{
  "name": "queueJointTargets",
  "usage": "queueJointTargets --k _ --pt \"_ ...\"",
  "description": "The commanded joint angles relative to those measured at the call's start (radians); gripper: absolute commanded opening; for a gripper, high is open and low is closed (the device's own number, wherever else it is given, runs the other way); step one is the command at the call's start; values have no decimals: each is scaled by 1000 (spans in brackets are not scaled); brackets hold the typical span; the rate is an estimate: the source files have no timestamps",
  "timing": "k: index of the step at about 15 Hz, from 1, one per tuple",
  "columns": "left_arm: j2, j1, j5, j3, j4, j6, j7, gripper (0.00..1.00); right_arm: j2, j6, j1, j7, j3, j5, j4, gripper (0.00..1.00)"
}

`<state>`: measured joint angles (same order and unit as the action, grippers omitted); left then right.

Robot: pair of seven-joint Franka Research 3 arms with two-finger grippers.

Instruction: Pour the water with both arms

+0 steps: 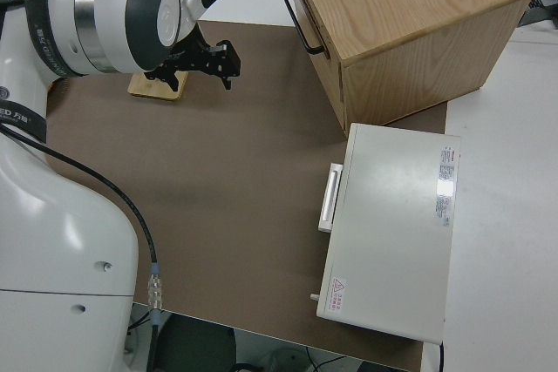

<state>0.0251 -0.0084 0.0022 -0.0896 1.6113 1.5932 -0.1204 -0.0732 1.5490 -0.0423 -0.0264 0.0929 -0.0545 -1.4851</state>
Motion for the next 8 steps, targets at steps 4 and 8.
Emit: queueJointTargets --k 4,8 --pt "-60 5 -51 -234 -30 141 -269 998 -169 268 4 97 158 -5 -53 994" --pt "-82 74 -113 -298 -30 243 -450 998 -224 390 -37 129 180 13 -50 994"
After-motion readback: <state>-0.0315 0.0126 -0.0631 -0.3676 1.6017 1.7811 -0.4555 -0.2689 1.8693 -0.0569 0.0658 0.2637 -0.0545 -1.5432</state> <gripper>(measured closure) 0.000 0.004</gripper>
